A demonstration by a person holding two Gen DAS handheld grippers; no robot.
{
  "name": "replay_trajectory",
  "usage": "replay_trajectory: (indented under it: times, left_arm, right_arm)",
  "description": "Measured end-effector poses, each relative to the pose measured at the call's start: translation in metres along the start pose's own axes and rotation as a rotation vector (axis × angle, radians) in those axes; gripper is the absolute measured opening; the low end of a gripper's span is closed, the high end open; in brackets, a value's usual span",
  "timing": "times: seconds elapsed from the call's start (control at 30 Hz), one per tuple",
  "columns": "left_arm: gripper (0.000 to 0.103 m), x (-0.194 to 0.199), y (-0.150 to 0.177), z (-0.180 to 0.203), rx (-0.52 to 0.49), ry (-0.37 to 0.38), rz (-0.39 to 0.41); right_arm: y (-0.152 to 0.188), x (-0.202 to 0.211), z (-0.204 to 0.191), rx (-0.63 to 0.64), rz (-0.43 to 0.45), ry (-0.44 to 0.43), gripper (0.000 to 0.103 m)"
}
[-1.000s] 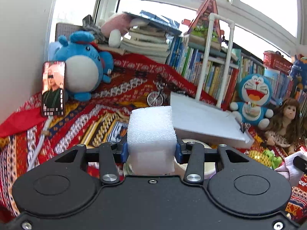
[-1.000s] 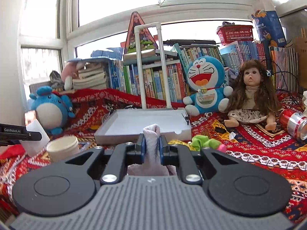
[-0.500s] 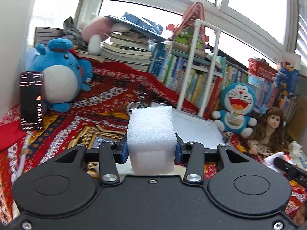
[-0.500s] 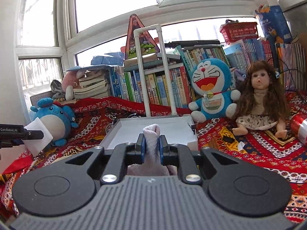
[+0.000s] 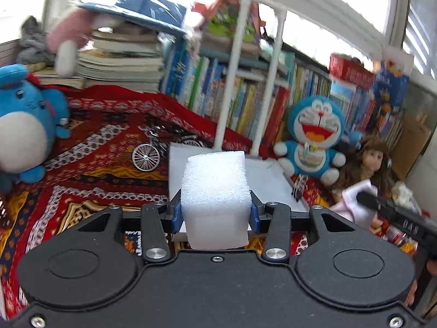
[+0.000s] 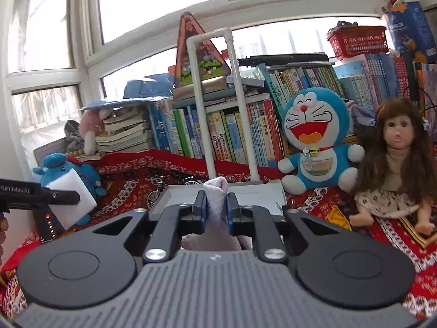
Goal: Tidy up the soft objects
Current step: 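Carry the foam block and towel to the white tray and release both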
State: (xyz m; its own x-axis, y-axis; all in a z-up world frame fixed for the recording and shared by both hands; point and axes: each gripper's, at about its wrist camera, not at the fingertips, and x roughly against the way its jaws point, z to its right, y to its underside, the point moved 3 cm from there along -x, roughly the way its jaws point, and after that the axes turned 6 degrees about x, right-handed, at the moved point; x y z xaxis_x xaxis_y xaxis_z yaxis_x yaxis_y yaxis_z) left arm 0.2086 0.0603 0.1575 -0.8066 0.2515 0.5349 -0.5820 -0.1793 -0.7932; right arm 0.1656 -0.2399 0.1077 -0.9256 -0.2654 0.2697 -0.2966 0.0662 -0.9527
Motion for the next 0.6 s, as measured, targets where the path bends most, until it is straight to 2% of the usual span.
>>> replay_trajectory:
  times: [0.23,0.37,0.47,0.6]
  left_arm:
    - [0.042,-0.075,-0.012,0.012,-0.056,-0.068,-0.150]
    - [0.042,-0.115,-0.014,0.014,-0.159,-0.134,-0.268]
    - [0.042,-0.136,-0.014,0.009,-0.145,-0.142,-0.311]
    - [0.042,-0.158,-0.010,0.001,-0.100,-0.150,-0.348]
  right_arm:
    - [-0.013,-0.054,0.011,-0.019,-0.085,-0.006,0.019]
    - [-0.005,-0.089,0.022,-0.062,-0.152,0.008,0.019]
    - [0.004,-0.108,0.032,-0.145,-0.201,-0.001,0.019]
    - [0.014,-0.125,0.035,-0.211,-0.225,-0.021,0.019]
